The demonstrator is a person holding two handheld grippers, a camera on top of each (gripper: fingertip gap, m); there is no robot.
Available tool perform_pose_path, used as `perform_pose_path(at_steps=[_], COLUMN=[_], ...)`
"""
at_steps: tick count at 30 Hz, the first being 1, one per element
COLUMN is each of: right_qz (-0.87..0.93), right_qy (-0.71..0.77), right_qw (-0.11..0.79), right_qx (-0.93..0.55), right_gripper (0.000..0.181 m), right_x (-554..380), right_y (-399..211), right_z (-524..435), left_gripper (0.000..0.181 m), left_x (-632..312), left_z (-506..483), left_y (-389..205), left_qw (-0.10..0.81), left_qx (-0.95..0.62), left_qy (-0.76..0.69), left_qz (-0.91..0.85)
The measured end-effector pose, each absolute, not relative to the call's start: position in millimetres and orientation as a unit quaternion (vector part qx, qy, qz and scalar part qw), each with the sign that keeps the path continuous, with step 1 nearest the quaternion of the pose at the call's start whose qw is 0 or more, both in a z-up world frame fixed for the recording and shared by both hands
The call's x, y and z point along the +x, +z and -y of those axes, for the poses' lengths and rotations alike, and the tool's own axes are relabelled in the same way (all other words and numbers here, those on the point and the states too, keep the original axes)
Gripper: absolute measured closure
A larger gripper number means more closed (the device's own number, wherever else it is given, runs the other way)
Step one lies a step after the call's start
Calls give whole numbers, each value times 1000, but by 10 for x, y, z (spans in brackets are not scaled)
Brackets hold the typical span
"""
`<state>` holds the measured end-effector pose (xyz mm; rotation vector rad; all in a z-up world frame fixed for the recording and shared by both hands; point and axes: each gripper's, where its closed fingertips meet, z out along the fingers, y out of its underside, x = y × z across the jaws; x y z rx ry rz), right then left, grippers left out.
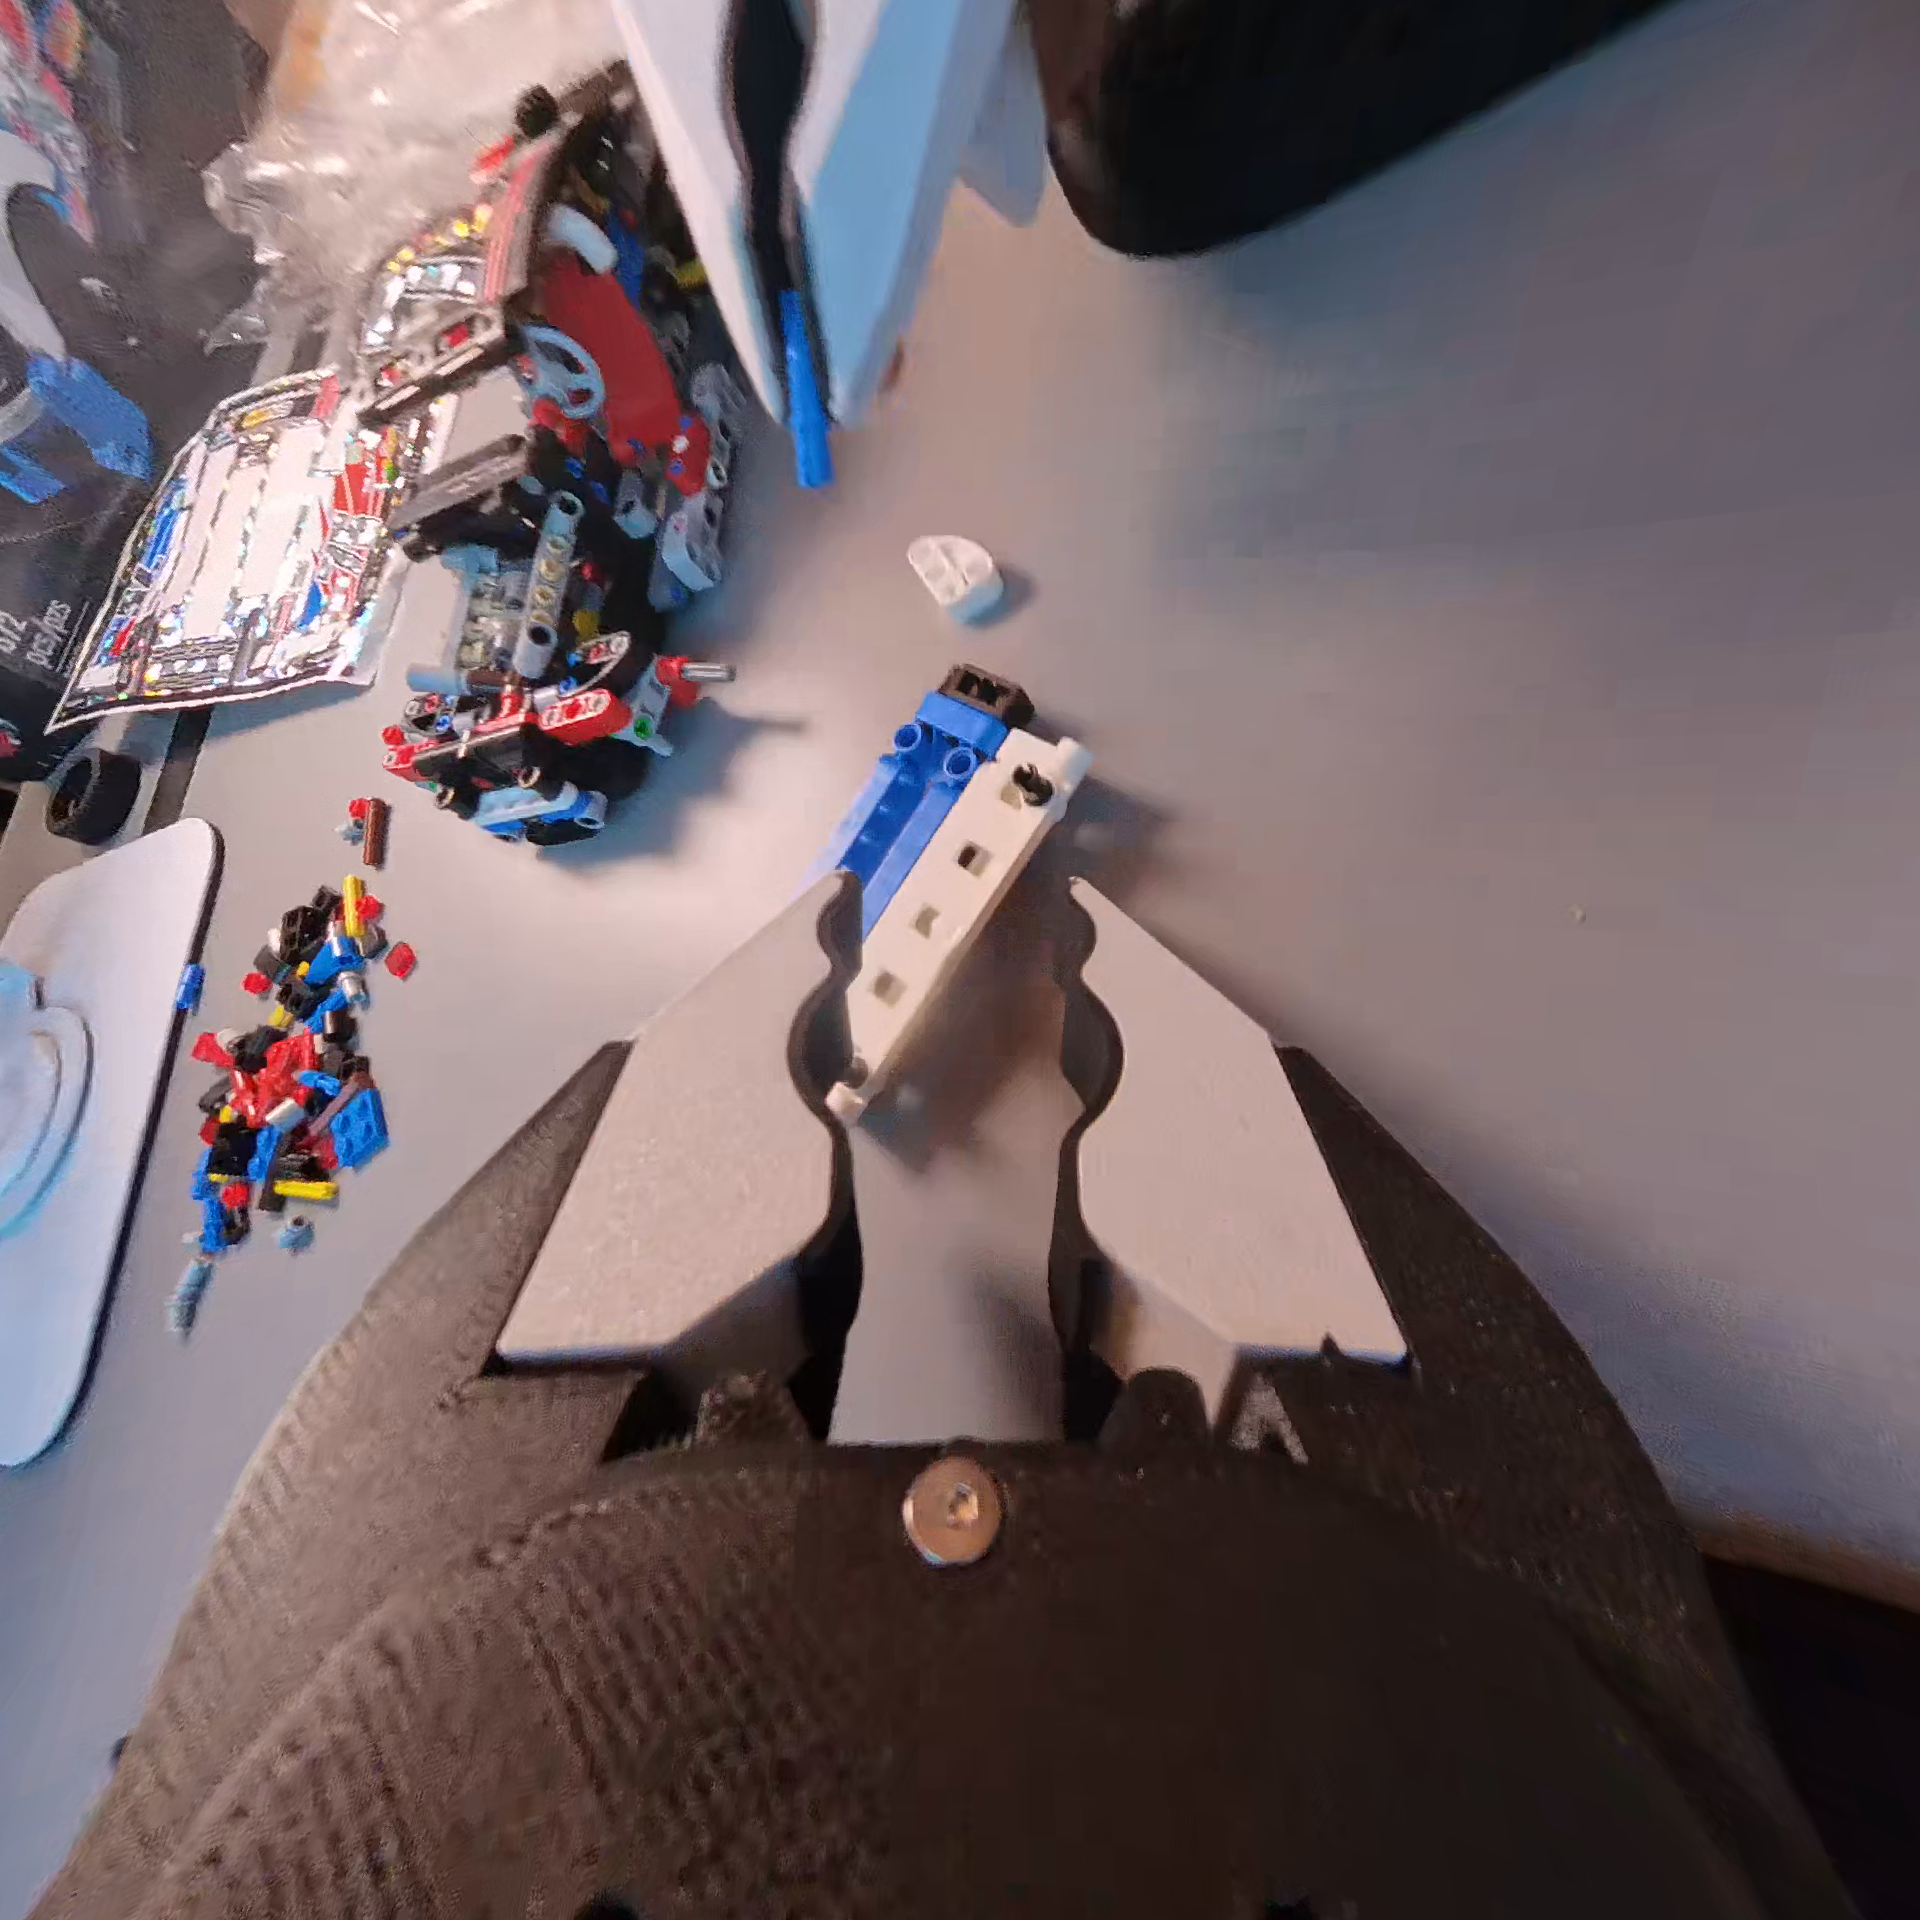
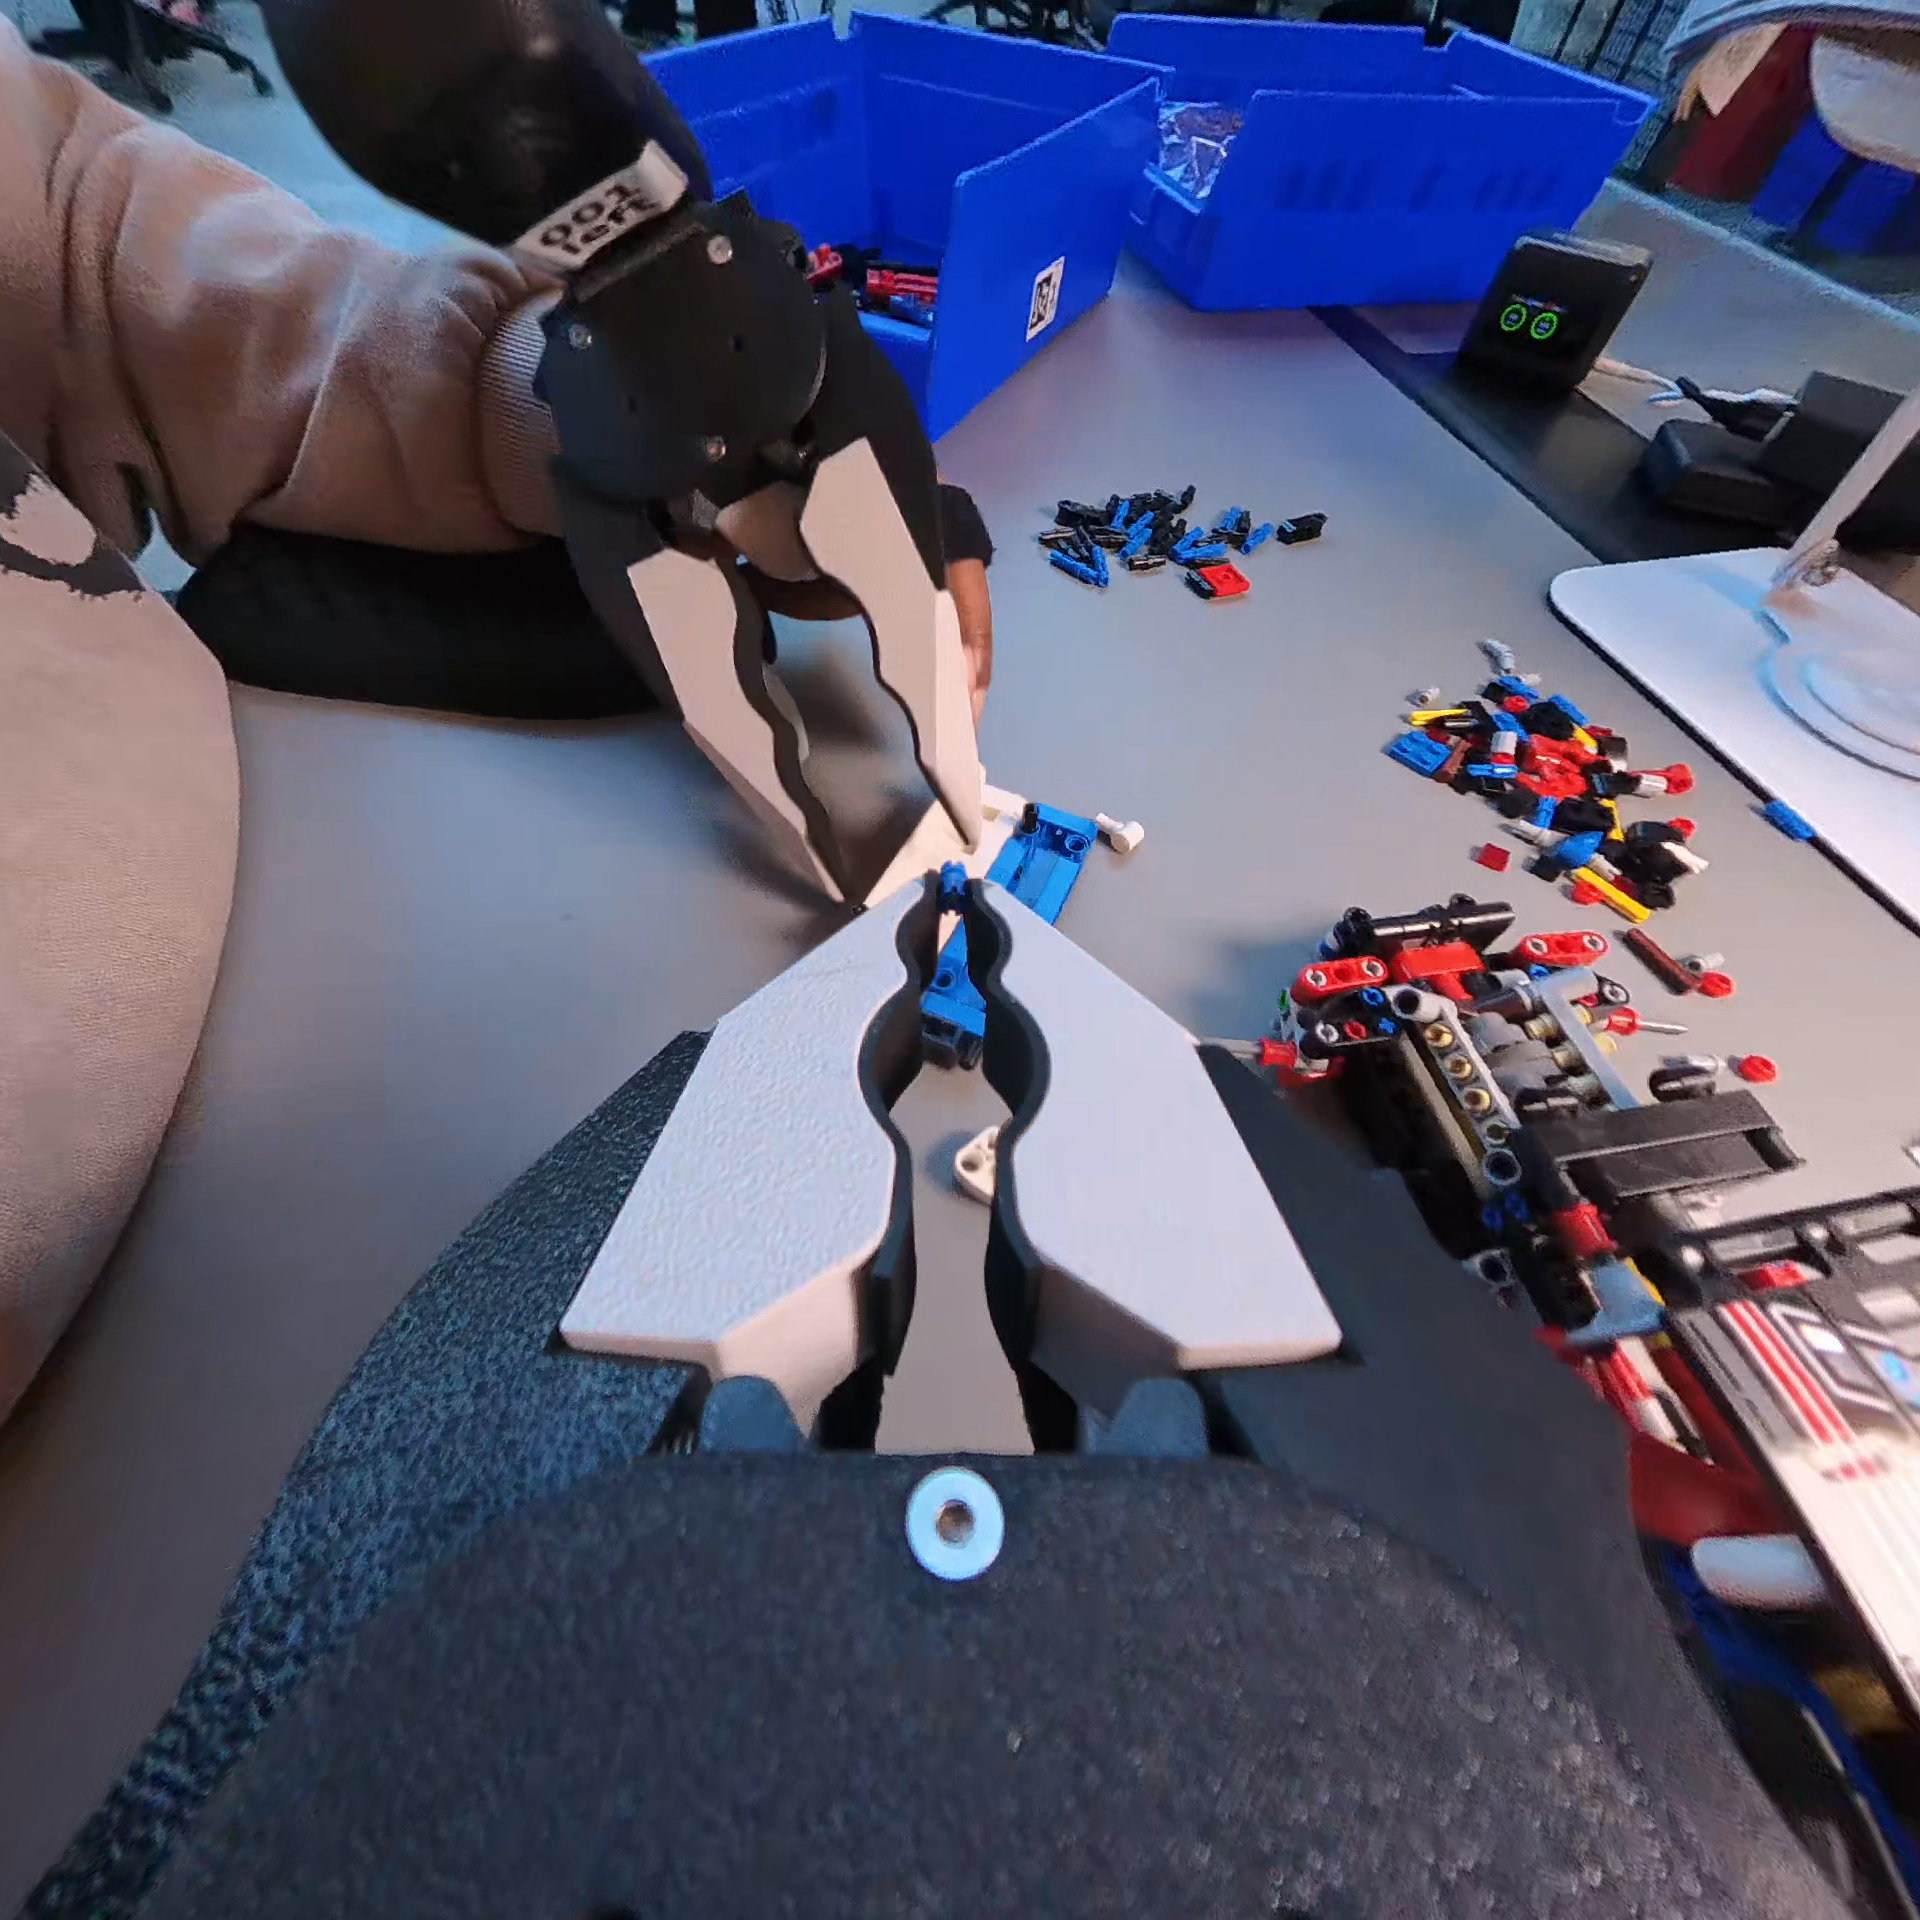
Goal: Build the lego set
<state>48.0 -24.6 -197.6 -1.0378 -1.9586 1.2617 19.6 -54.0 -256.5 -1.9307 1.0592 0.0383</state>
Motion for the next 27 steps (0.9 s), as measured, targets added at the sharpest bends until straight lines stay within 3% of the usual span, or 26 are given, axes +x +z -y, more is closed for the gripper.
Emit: perform_pose_path(at_steps=[9,17,27], right_qz=[723,695,706], right_qy=[493,538,534], right_qw=[286,300,282], right_qx=[-392,-371,-369], right_gripper=[179,179,179], right_x=[504,546,582], right_y=[-1986,-1782,-1792], right_z=[241,295,341], left_gripper=[180,181,181], left_x=[210,420,467], left_z=[390,430,511], left_y=[-2695,-2065,-2004], left_qw=[386,546,553], left_qx=[-746,-741,-736], left_qy=[109,-143,-168], left_qz=[-531,-362,-353])
